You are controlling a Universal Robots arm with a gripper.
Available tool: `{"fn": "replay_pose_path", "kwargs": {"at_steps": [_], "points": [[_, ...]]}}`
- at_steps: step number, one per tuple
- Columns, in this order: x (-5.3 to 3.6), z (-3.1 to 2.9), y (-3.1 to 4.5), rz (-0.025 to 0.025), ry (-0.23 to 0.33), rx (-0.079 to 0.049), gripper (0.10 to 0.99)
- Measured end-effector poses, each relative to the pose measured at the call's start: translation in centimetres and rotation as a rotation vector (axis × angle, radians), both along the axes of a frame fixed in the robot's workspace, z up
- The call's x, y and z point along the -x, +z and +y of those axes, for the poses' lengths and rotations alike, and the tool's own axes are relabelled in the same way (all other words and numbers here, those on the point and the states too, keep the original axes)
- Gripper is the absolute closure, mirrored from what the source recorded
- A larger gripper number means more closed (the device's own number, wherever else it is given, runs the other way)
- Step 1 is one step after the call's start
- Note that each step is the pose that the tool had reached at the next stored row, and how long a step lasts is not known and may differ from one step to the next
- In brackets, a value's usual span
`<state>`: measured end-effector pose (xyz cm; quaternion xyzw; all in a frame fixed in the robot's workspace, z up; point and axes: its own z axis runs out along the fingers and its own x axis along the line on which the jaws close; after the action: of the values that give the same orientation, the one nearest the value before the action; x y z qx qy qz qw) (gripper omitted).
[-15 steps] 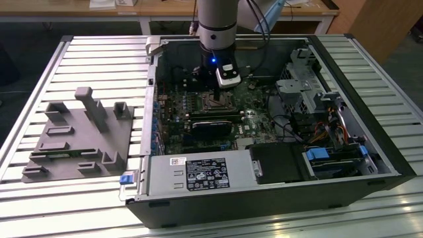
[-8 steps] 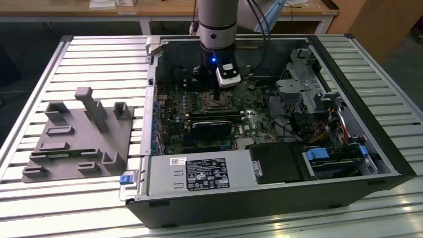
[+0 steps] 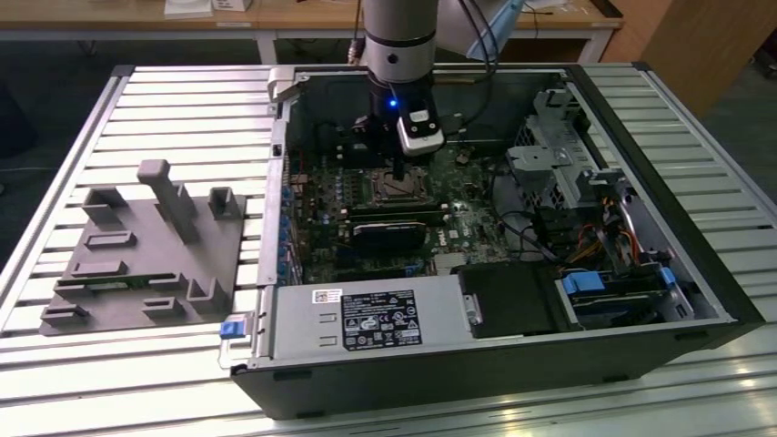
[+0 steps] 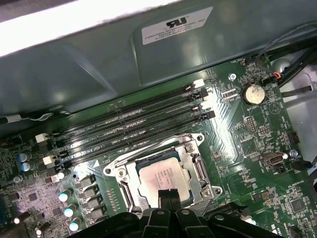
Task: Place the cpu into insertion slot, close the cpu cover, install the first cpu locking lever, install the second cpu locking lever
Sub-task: 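Install the second cpu locking lever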
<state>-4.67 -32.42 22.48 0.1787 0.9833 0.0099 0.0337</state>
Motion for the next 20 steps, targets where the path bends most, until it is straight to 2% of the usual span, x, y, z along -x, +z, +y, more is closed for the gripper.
{"fn": "replay_pose_path", "kwargs": {"at_steps": [8, 16, 20], "points": [[-0.01, -0.33, 0.00, 0.0001, 0.000, 0.000, 0.980], [-0.06, -1.16, 0.00, 0.0001, 0.000, 0.000, 0.980], [-0.06, -1.18, 0.21, 0.0000, 0.000, 0.000, 0.980]]}}
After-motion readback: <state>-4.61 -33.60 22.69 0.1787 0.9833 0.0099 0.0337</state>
